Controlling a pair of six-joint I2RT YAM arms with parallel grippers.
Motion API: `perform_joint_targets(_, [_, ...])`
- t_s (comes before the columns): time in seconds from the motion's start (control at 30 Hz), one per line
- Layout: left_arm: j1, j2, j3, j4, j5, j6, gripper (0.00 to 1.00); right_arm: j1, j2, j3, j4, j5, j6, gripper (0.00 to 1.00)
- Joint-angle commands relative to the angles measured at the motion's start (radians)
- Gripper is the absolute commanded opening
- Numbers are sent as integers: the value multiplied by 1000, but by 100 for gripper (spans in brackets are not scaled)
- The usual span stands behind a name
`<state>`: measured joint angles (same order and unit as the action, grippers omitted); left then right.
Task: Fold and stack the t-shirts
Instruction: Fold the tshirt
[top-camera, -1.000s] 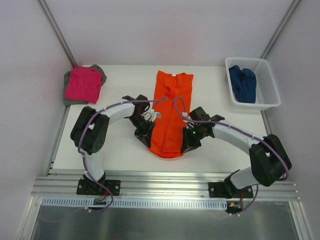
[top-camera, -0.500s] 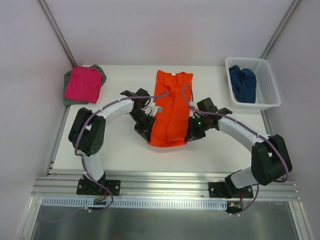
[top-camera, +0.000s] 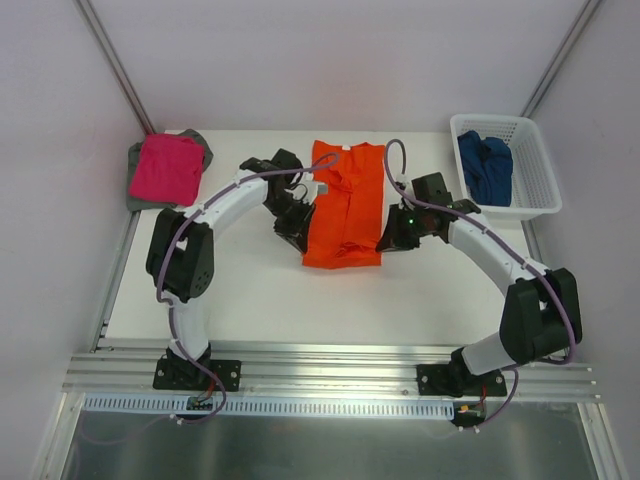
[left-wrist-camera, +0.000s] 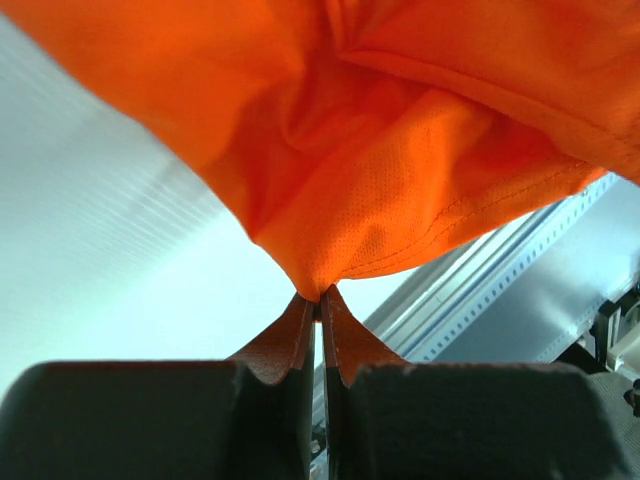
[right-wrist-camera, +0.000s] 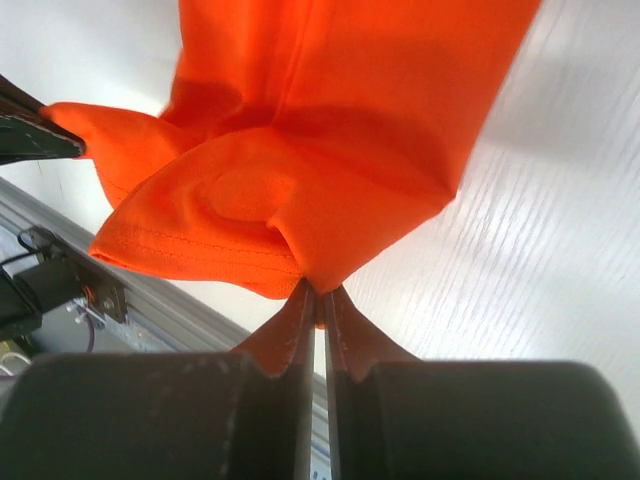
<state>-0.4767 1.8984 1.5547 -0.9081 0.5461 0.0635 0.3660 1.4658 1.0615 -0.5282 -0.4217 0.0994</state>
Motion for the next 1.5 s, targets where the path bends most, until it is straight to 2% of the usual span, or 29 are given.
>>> perform_joint_targets(0.0, [23, 43, 77, -26, -23, 22, 0, -30, 28, 61, 48, 17, -21, 4])
perform_joint_targets(0.43, [61, 192, 275, -31, -38, 33, 0, -62, 166, 156, 100, 18, -26, 4])
perform_joint_targets(0.93, [84, 294, 392, -26, -75, 27, 0, -82, 321, 253, 137, 52, -50, 3])
perform_joint_targets(1.47, [93, 392, 516, -23, -103, 38, 0, -114, 412, 348, 155, 44, -55, 3])
